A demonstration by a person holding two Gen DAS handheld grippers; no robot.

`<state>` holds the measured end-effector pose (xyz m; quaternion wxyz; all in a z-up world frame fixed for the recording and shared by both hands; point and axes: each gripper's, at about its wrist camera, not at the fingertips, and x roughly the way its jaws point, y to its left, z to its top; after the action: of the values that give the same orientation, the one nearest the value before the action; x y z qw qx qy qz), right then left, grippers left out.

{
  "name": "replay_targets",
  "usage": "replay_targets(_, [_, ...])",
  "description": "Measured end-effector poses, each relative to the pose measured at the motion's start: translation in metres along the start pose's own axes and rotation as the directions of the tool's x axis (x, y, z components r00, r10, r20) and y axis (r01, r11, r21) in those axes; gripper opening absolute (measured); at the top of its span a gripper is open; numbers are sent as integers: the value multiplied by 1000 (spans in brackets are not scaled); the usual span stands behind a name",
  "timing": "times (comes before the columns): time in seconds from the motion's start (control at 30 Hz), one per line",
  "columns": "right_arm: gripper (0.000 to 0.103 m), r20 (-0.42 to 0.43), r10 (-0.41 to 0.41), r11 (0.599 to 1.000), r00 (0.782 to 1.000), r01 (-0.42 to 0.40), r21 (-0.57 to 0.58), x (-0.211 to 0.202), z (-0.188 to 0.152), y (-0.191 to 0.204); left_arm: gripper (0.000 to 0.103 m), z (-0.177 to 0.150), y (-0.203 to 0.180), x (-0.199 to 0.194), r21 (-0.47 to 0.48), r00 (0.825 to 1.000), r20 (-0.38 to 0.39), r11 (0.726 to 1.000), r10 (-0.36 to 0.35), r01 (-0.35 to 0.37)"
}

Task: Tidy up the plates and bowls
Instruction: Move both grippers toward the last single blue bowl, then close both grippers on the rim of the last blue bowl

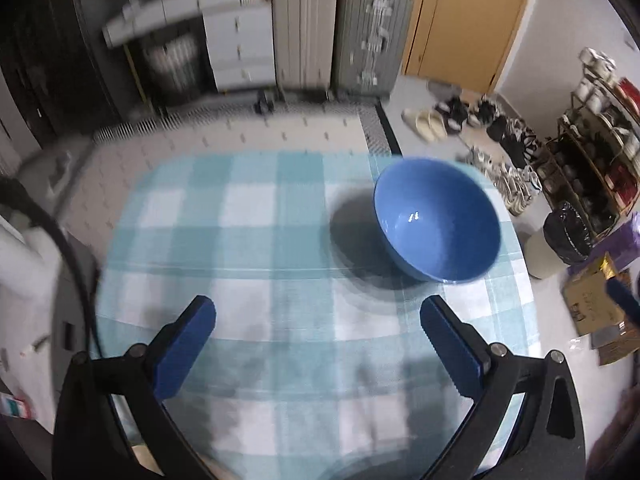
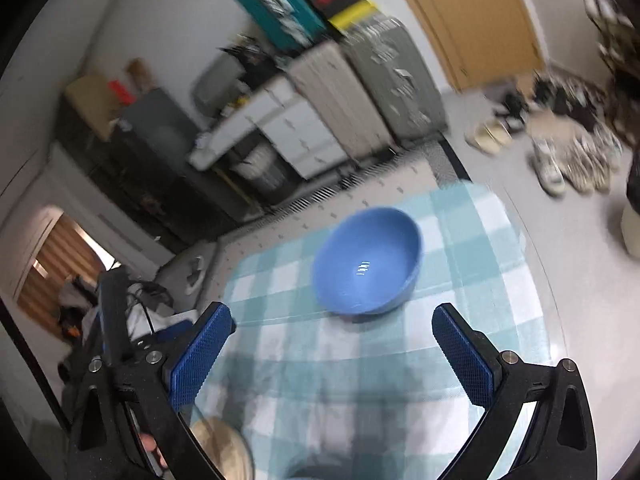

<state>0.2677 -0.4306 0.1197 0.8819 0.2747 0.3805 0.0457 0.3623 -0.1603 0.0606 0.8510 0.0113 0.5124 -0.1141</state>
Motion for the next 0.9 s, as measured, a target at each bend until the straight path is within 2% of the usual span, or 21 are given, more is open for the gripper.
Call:
replay_targets(0.07, [102, -59, 5, 1000, 998, -4, 21, 31, 13, -12, 103, 10, -2, 20, -30, 1000, -29, 1000, -2, 1])
replay_targets(0.23, [102, -176, -79, 997, 981, 80, 0, 101, 39, -33, 103, 36, -18, 62, -15, 996, -84, 1000, 8, -10])
replay_targets(0.47, [101, -204, -56, 991, 977, 79, 106, 144, 53, -65, 103, 56, -42, 105, 17, 989, -150, 1000, 7, -4])
replay_targets(0.53, [85, -222, -50, 991, 974, 77, 113, 155, 54, -72, 102, 57, -47, 110, 15, 991, -137, 1000, -2, 4])
replay_targets(0.63, [71, -267, -85, 990, 960, 112, 86, 170, 52, -77, 102, 56, -52, 117, 31, 990, -139, 999, -10, 14])
replay_targets(0.8, [49, -284, -84, 989, 955, 115, 93, 181, 47, -85, 96, 59, -62, 123, 64, 991, -133, 998, -17, 26])
replay_targets(0.87, [47, -285, -94, 989, 954, 123, 85, 185, 46, -87, 91, 59, -62, 124, 53, 991, -131, 998, -30, 37])
replay_targets(0.9, [41, -289, -107, 989, 951, 132, 67, 187, 45, -85, 88, 59, -63, 125, 51, 990, -137, 998, -35, 43])
